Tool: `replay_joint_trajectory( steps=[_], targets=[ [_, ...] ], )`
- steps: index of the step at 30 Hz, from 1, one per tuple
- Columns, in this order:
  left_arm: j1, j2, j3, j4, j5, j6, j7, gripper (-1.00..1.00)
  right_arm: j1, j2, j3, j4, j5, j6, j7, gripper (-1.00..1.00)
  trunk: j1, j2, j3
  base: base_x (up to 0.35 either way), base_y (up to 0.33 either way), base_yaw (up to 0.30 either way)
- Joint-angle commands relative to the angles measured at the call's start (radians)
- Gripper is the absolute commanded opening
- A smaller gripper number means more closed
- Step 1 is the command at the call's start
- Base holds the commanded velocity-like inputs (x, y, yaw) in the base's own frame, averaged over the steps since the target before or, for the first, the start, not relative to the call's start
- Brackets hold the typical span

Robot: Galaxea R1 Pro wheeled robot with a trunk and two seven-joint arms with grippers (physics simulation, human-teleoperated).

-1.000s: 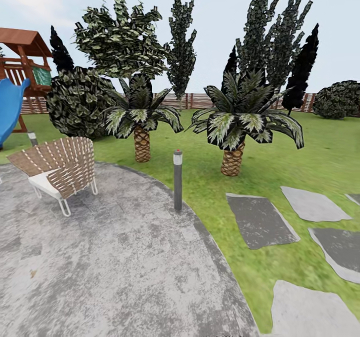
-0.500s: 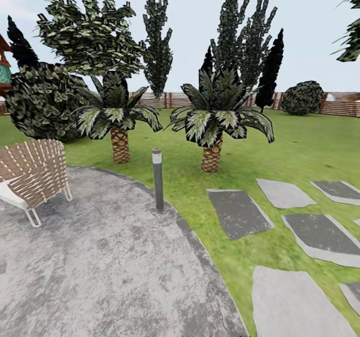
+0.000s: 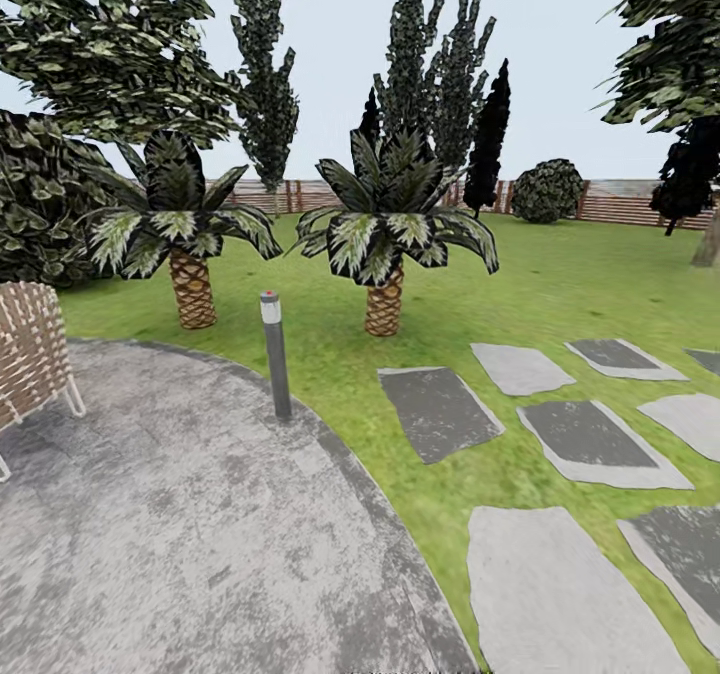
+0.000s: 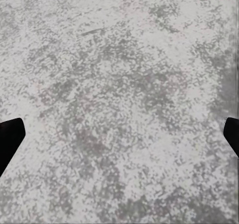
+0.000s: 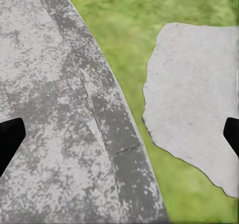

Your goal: In the garden, pick up the pesticide atomizer on the floor and spray pesticide onto both trees until each tree trunk is fully covered.

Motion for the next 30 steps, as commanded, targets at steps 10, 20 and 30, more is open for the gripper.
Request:
replay_joint_trajectory(
  steps=[10, 20, 30],
  targets=[
    [0.000, -0.002, 0.001, 0.000, 0.004, -0.003, 0.000, 1.00, -0.001, 0.000, 0.000, 0.001, 0.000, -0.003, 0.000, 1.00, 0.038, -0.071, -0.041, 0.000, 0.000, -0.266],
    [0.000, -0.002, 0.001, 0.000, 0.004, -0.003, 0.000, 1.00, -0.001, 0.001, 0.000, 0.001, 0.000, -0.003, 0.000, 1.00, 0.077, -0.141, -0.083, 0.000, 0.000, -0.238],
    [0.000, -0.002, 0.001, 0.000, 0.003, -0.003, 0.000, 1.00, -0.001, 0.001, 0.000, 0.001, 0.000, -0.004, 0.000, 1.00, 0.115, -0.211, -0.127, 0.000, 0.000, -0.217]
  ],
)
